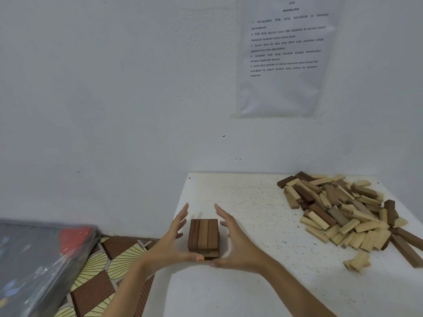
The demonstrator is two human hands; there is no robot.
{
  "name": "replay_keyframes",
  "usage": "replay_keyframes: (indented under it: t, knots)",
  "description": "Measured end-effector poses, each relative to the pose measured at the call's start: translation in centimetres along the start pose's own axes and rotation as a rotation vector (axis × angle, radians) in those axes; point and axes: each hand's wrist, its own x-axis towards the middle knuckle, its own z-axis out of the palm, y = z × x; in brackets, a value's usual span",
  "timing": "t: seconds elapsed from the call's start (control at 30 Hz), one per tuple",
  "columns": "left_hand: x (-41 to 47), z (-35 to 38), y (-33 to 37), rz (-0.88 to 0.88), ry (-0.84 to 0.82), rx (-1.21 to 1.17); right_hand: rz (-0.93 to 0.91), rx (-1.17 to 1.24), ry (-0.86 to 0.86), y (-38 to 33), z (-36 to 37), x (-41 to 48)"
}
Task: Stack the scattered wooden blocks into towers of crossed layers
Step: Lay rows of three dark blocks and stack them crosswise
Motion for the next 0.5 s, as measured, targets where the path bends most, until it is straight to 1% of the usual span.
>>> replay_keyframes:
  t: [0.03, 0.07, 0.13, 0.17, 0.23, 0.27, 0.33, 0.4, 0.5]
  knots:
    - [0.2, 0.2, -0.5, -0.007, 0.023, -0.049, 0.008, 0.023, -0.002, 0.3, 0.0, -0.4]
    - [0.2, 0.5, -0.8, -0.054, 0.079, -0.122, 0.023, 0.077, 0.009, 0.6, 0.2, -0.8]
    - [0.6, 0.7, -2.0, -0.193, 0.227, -0.323, 0.105, 0.267, 0.079, 0.4, 0.7, -1.5]
    - [0.4, 1.1, -2.5, -0.222, 0.279, -0.398, 0.152, 0.367, 0.137, -0.1, 1.1, -1.7]
    - [-0.4, 2.9, -1.4, -0.190, 0.339, -0.484, 0.226, 0.506, 0.254, -0.6, 2.3, -2.0]
    - [-0.9, 3.8, -0.4, -0.179, 0.364, -0.497, 0.251, 0.547, 0.281, -0.7, 3.0, -2.1]
    - [-1.8, 5.2, 0.7, -0.155, 0.439, -0.587, 0.278, 0.628, 0.305, -1.6, 4.0, -2.2]
    - [-1.5, 6.1, 1.5, -0.132, 0.502, -0.618, 0.286, 0.708, 0.330, -2.1, 5.0, -2.0]
    - [-1.0, 7.1, 2.0, -0.145, 0.533, -0.632, 0.274, 0.715, 0.315, -2.8, 6.3, -1.2]
